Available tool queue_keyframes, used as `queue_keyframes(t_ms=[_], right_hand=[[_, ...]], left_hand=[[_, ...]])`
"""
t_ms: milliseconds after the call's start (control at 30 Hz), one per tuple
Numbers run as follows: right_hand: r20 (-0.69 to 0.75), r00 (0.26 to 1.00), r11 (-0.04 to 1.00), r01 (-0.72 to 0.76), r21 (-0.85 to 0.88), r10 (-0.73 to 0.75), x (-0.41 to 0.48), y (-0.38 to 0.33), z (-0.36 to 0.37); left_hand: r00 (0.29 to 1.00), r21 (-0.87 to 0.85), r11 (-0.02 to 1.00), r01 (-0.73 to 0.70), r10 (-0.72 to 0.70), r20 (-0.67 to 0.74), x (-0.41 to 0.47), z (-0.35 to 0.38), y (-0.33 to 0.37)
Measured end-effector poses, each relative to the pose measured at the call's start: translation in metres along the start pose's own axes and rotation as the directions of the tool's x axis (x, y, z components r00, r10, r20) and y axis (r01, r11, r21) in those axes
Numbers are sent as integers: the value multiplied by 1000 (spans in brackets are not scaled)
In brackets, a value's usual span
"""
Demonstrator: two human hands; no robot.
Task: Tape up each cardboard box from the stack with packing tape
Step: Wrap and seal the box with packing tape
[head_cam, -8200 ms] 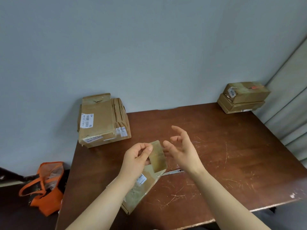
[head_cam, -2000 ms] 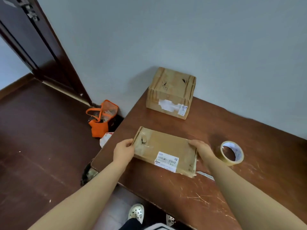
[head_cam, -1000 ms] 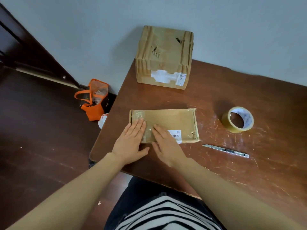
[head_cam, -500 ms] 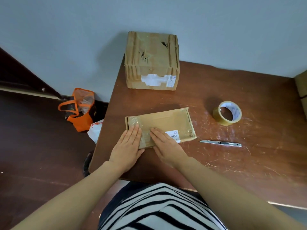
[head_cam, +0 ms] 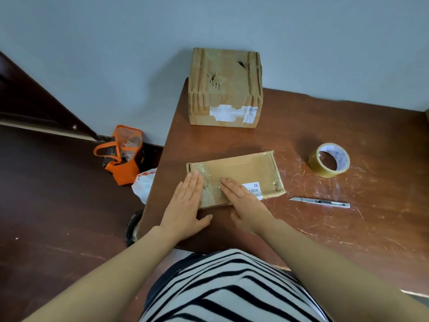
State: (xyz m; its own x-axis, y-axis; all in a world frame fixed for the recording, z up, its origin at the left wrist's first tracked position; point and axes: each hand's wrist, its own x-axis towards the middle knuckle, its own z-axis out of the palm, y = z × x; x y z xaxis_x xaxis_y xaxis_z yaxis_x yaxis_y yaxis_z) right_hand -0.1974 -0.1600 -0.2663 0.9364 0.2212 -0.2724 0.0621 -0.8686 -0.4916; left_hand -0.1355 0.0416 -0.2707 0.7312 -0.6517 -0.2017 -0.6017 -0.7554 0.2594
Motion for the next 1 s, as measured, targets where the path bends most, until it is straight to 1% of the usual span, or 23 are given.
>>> queue_keyframes(t_ms=[100, 167, 200, 267, 367, 433, 567, 633, 700, 800, 867, 933, 1000], right_hand=[[18, 1000, 1000, 4, -6, -4, 1, 0, -1], [9, 1000, 1000, 2, 2, -2, 2, 2, -1], [6, 1000, 1000, 2, 2, -2, 2, 3, -1], [6, 1000, 1000, 2, -7, -2, 2, 2, -1], [8, 1000, 1000, 4, -7, -4, 2, 2, -1], [14, 1000, 1000, 6, -12, -6, 2, 3, -1], [10, 1000, 1000, 18, -22, -18, 2, 4, -2], [7, 1000, 999, 28, -25, -28, 2, 4, -3], [6, 1000, 999, 30, -27, -30, 1, 4, -4], [1, 1000, 1000, 25, -14, -25, 1, 4, -4], [-1, 1000, 1000, 21, -15, -21, 2, 4, -3], [3, 1000, 1000, 16, -18, -16, 2, 4, -2], [4, 1000, 1000, 10, -21, -9, 2, 4, -1]], left_hand=[[997, 143, 988, -63, 57, 49, 6, 0, 5], [996, 175, 981, -83, 76, 49, 9, 0, 7], [996, 192, 977, -94, 91, 26, 10, 2, 7], [991, 209, 972, -102, 118, -64, 11, 5, 6], [983, 244, 964, -104, 137, -122, 13, 4, 4], [979, 255, 960, -114, 152, -136, 16, 5, 2], [977, 277, 951, -137, 177, -122, 18, 8, -1], [977, 280, 948, -154, 188, -100, 20, 7, -1], [982, 249, 958, -145, 170, -82, 18, 4, -1], [984, 82, 984, -157, 163, -74, 12, -1, -6], [994, -2, 995, -97, 96, -56, 9, -9, -13], [992, 57, 992, -111, 114, -55, 11, -12, -13], [987, 148, 976, -161, 160, 22, 16, -13, -7]])
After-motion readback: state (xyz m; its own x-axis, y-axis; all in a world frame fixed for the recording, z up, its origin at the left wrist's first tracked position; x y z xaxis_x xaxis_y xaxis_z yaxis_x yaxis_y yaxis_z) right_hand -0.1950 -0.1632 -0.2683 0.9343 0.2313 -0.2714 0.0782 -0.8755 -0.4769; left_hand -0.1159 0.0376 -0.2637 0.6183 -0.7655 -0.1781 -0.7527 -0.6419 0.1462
